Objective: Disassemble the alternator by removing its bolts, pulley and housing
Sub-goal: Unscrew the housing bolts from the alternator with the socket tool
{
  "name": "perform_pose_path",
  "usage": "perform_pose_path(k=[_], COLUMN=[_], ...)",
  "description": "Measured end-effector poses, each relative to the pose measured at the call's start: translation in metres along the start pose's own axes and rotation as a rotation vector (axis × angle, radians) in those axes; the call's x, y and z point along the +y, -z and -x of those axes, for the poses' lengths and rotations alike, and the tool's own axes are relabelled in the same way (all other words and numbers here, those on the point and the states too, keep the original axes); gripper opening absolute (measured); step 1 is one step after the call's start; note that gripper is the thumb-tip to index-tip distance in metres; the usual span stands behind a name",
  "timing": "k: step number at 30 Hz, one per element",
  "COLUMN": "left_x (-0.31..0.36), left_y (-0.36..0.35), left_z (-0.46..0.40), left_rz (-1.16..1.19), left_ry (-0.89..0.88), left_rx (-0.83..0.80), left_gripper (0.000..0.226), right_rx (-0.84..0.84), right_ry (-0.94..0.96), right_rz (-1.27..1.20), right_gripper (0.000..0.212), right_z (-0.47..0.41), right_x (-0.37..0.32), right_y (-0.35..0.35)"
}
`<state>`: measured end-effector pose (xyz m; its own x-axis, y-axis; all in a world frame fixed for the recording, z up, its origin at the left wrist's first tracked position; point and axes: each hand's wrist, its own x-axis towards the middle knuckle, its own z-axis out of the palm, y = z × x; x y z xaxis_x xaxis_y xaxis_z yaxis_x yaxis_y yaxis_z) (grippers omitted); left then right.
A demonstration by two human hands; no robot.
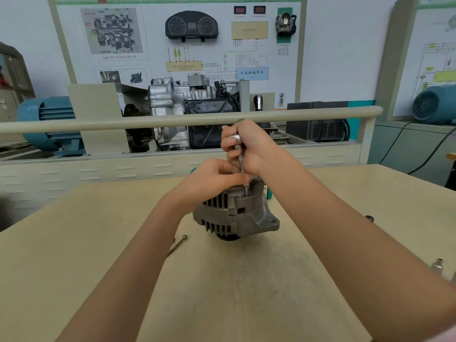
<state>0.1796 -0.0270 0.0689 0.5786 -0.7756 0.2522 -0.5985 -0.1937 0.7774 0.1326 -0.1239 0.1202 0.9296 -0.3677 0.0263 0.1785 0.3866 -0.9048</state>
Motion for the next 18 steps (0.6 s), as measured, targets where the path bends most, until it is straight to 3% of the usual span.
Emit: perform_pose_path(k=[3, 18], left_x=[-0.005, -0.003], left_y=[0.006, -0.003], left_z=[0.000, 0.000], left_rz=[0.088, 0.244], left_ry=[-0.005, 0.051], left_rx=[-0.070, 0.015], left_gripper=[0.009, 0.011], right_rx=[-0.079, -0.176], right_ry=[-0.036, -0.032], right_rz=[-0.068, -0.207], right_gripper=[0.035, 0.030], right_z=[-0.001, 0.000], right_x=[-0.002, -0.002], right_y=[0.005, 0.017])
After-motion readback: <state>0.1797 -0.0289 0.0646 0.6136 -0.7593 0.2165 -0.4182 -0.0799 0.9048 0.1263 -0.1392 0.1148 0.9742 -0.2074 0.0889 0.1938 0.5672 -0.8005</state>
